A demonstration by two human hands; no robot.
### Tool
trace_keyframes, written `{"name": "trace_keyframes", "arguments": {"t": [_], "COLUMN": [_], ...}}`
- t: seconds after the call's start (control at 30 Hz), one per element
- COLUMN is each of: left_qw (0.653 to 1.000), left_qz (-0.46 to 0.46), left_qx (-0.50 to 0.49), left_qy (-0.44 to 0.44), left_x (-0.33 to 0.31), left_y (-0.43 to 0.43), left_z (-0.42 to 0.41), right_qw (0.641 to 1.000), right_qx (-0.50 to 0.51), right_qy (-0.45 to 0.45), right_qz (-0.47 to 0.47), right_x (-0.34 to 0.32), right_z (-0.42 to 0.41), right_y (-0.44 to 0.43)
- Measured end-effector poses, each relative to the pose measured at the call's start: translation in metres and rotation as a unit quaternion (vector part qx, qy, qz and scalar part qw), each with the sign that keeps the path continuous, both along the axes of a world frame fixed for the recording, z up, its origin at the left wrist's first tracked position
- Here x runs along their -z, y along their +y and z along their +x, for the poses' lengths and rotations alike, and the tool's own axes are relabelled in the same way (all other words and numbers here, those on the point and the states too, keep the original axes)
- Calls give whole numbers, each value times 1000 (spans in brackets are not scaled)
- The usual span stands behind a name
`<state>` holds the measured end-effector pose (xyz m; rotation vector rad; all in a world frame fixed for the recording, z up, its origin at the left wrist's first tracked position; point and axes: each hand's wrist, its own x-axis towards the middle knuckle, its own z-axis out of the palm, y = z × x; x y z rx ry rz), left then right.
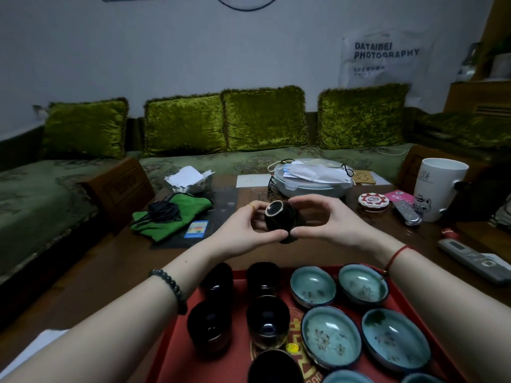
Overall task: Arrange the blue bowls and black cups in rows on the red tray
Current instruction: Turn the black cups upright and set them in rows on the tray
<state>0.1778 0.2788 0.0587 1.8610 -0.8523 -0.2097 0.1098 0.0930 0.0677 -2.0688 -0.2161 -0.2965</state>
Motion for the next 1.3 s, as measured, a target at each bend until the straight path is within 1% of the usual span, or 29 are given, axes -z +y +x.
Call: {"name": "trace_keyframes", "arguments": {"t": [0.13,0.3,0.33,0.47,0.57,0.67,0.77,0.9,1.0,1.1,1.2,1.3], "left_qw": [999,997,996,995,992,989,989,983,982,989,994,995], "left_qz": [-44,-78,-89,-93,-111,-135,-140,-174,-181,-138,-80,-45], "left_qx": [12,10,2,-32,-51,-53,-49,-36,-43,-54,-71,-77], "left_qy": [17,18,21,8,5,13,20,43,33,6,-17,-32], "left_x": [-11,-11,-9,2,13,22,28,32,36,41,50,60], "left_y": [24,52,57,75,86,96,108,124,135,145,155,162], "left_z": [-31,-65,-71,-91,-103,-116,-124,-131,-136,-140,-142,-144], "right_qw": [999,997,996,978,971,980,985,985,992,995,998,996], "right_qx": [-33,-59,-61,-89,-84,-42,-3,9,20,26,41,36], "right_qy": [7,33,43,97,101,70,27,-13,-37,-33,-52,-43], "right_qz": [38,36,50,163,201,183,169,171,122,93,5,-68], "right_x": [-15,-16,-13,1,11,18,23,29,34,41,51,59], "right_z": [-22,-49,-53,-68,-79,-89,-98,-107,-110,-113,-115,-116], "right_y": [21,48,54,79,95,109,122,141,153,162,167,168]}}
